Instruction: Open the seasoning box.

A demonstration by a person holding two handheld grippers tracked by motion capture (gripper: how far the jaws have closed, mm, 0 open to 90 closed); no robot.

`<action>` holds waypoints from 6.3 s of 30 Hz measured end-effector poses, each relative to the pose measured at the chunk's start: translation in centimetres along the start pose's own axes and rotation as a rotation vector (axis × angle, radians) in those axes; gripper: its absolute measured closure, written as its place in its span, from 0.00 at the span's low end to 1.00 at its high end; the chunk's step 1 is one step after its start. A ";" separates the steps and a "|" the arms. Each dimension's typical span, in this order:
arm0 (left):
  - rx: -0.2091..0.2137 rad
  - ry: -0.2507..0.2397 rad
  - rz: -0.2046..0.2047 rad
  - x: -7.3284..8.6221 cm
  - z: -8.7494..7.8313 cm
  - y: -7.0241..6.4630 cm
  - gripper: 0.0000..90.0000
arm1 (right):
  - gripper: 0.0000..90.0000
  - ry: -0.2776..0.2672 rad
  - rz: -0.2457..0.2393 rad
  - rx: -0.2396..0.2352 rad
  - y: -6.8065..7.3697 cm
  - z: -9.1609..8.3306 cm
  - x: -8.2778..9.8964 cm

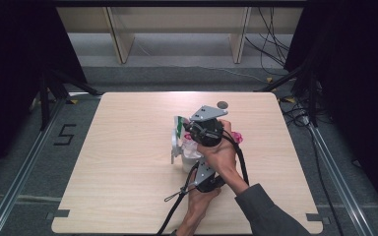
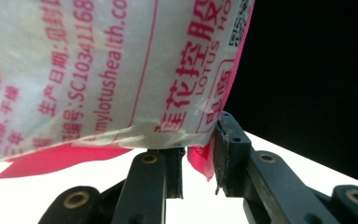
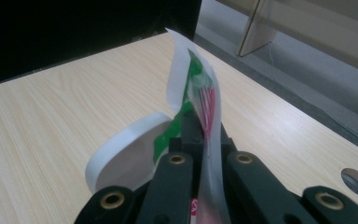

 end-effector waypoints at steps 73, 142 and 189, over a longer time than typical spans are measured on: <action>-0.013 0.038 0.065 0.1 -0.2 0.8 0.83 | 1.00 0.003 0.015 0.000 0.3 0.7 0.0; -0.011 0.013 0.039 -0.3 0.0 0.6 0.83 | 1.00 0.013 -0.032 0.003 0.7 0.9 -0.5; -0.103 0.131 0.051 0.0 -2.0 3.1 0.56 | 1.00 -0.291 0.174 -0.103 -2.4 -6.8 2.3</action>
Point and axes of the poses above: each handheld gripper's, and its own axes: z roughly forward along the jaws, x roughly out of its underside, y roughly to its left, the point moved 4 cm from there along z, roughly forward along the jaws, and after that the axes turned 8 degrees about -x, right-handed, at the moved point
